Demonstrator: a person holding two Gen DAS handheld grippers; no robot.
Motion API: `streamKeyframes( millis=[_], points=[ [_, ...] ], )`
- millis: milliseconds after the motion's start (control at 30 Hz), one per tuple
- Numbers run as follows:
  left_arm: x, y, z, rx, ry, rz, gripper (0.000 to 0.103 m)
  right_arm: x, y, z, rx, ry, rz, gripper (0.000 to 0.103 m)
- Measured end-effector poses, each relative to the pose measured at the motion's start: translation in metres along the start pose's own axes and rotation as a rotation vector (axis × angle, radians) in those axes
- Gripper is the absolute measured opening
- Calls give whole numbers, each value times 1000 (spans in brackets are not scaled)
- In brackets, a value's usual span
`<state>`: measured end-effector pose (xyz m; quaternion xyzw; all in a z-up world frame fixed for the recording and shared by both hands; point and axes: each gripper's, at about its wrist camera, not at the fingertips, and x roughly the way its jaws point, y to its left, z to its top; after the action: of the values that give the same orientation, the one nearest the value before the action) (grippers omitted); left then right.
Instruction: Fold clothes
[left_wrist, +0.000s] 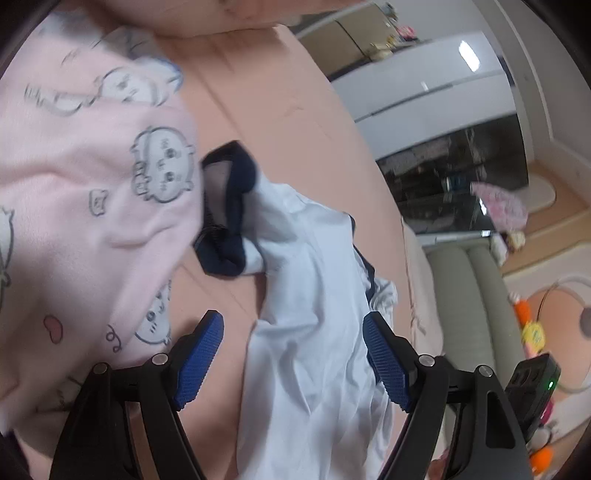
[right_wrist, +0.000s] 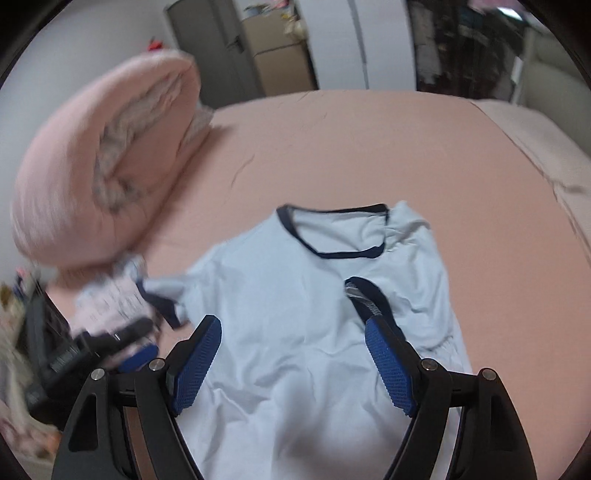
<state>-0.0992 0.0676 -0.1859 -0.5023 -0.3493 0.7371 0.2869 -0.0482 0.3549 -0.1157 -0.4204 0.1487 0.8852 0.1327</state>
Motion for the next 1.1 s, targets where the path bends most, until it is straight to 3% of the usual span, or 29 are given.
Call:
streamKeyframes(
  millis=[233, 400, 567, 667, 833, 1067, 1100],
  points=[
    [4, 10, 22, -72, -84, -38, 77, 18, 18, 0, -52, 22, 28, 80],
    [16, 15, 29, -91, -69, 11, 77, 25, 23, -7, -97, 38, -18, 80],
    [23, 11, 42, -99, -38, 44, 77, 25, 38, -9, -199, -21, -53, 80],
    [24, 4, 51, -76, -14, 37, 77, 25, 52, -16, -286, -70, -109, 80],
    [27, -13, 55, 17, -2, 51, 77, 33, 65, -28, -352, -65, -124, 80],
    [38, -17, 47, 101, 26, 137, 63, 39, 76, -43, -456, -88, -176, 80],
    [40, -15, 48, 97, 35, 146, 56, 39, 78, -46, -478, -98, -190, 80]
  ],
)
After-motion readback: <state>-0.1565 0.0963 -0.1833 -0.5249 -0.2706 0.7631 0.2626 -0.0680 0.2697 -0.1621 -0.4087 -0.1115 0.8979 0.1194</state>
